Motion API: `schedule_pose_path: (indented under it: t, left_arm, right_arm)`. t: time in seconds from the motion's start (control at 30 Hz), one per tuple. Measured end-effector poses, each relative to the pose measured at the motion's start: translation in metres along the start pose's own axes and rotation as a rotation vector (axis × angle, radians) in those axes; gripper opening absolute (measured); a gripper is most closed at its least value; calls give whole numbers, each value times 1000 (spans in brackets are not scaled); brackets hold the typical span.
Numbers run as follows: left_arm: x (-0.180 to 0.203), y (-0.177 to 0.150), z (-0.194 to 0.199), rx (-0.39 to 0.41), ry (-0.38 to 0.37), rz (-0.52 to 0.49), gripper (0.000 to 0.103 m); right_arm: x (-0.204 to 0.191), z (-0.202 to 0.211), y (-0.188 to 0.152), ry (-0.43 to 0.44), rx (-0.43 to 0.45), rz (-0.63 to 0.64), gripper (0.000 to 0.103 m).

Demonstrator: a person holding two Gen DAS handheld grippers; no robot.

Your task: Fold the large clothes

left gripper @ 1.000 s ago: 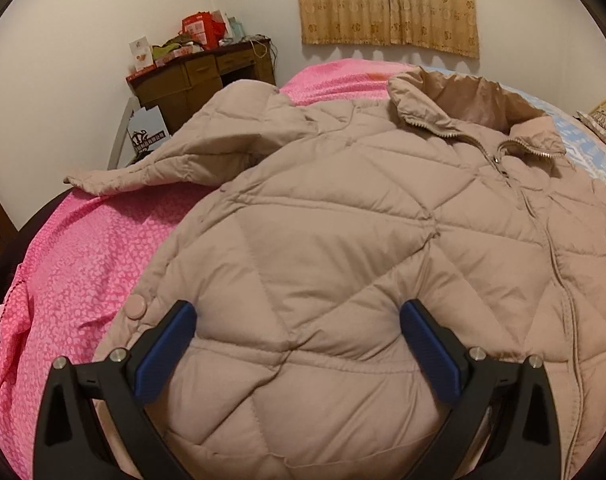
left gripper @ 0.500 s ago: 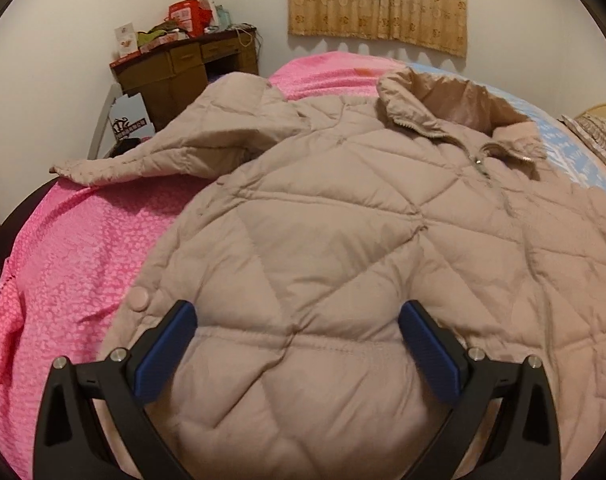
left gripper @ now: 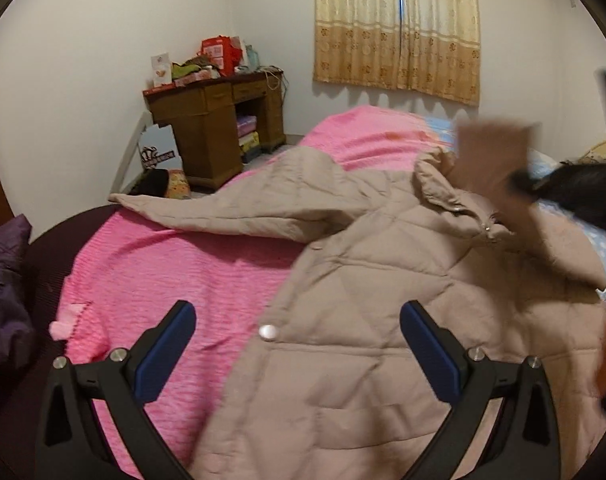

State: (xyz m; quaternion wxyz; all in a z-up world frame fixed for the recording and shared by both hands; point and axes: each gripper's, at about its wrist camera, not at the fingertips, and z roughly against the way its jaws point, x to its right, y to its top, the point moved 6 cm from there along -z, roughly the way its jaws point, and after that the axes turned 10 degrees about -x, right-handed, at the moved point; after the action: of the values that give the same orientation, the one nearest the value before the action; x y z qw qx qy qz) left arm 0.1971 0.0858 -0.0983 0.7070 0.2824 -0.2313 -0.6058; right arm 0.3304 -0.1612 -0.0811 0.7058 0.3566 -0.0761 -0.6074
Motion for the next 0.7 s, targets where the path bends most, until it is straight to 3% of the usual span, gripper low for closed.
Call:
schedule_pose_path:
  t: [0.13, 0.2, 0.3, 0.37, 0.4, 0.43, 0.57, 0.63, 0.67, 0.7]
  left_arm:
    - [-12, -4, -10, -9, 34, -13, 103]
    - [-17, -5, -18, -23, 46, -8, 103]
    - [-18, -6, -29, -53, 40, 9, 103]
    - [-16, -5, -32, -65, 29, 15, 103]
    - [-12, -2, -34, -67, 21, 18, 103]
    - [-12, -2, -32, -64, 16, 18, 103]
    - [3, 11, -28, -42, 5, 10, 103]
    - [12, 19, -29, -46, 3, 14, 103]
    - [16, 24, -31, -46, 5, 11, 103]
    - [24, 31, -32, -41, 10, -1, 103]
  right_arm:
    - [9, -64, -21, 26, -106, -41, 7]
    - [0, -78, -42, 37, -159, -42, 12]
    - [4, -76, -41, 142, -202, -78, 20]
    - [5, -69, -39, 218, -236, -110, 37]
    - [2, -61, -37, 269, -233, -124, 61]
    - [3, -46, -34, 320, -204, -132, 78]
    - [12, 6, -20, 373, -68, -119, 79]
    - [23, 31, -15, 266, 6, -88, 79]
    - [33, 45, -11, 139, 47, -55, 79]
    - [36, 53, -7, 64, 67, -32, 73]
